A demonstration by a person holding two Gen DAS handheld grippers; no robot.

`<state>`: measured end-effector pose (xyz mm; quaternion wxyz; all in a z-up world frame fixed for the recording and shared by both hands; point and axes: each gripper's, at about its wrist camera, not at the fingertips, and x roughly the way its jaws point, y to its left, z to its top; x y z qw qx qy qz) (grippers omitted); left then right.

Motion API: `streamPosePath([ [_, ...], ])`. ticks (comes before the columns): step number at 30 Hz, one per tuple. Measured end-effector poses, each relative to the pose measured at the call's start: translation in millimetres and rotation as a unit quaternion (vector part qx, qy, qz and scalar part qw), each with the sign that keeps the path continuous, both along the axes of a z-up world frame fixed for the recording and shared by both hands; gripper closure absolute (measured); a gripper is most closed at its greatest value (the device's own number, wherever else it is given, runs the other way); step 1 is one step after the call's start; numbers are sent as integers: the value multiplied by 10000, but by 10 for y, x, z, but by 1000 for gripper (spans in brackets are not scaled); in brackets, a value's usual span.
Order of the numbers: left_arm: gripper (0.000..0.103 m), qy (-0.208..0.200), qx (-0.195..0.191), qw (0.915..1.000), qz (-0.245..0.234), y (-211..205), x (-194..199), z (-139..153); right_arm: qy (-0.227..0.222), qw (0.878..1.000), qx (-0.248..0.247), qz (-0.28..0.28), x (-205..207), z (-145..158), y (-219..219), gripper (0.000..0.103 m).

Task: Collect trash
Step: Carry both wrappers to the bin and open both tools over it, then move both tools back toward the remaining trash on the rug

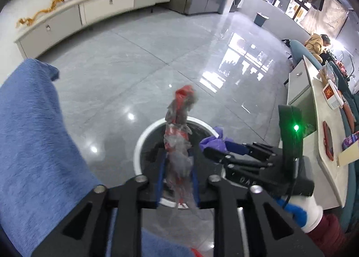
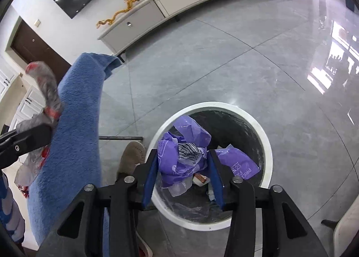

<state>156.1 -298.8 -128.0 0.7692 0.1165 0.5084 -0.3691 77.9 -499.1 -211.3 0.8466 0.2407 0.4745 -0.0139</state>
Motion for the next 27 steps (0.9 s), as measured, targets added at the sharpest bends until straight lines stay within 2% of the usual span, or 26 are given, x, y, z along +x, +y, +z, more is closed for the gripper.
streamPosePath([
  [2,57,-40,-14,10000,41,-27,13,-42,82,9999,-59,-58,48,-36,2,55],
  [3,57,-58,-39,10000,59,-35,21,-48,108,9999,-75,-82,38,-42,-13,54],
  [8,57,-113,-170,9997,97,43,-41,25,140,9997,-176,-74,11,-37,-8,53],
  [14,57,-508,-250,9981,248,379,-235,238,66,9995,-295,23,-40,95,94,53],
  [18,57,-880,-179,9955,296,538,-368,318,-34,9988,-401,274,-83,224,269,53],
  [21,57,-959,-172,9947,339,641,-418,324,-64,9981,-473,381,-127,265,359,53],
  [27,57,-1111,74,9927,456,882,-532,303,-169,9981,-486,325,-194,322,414,53],
])
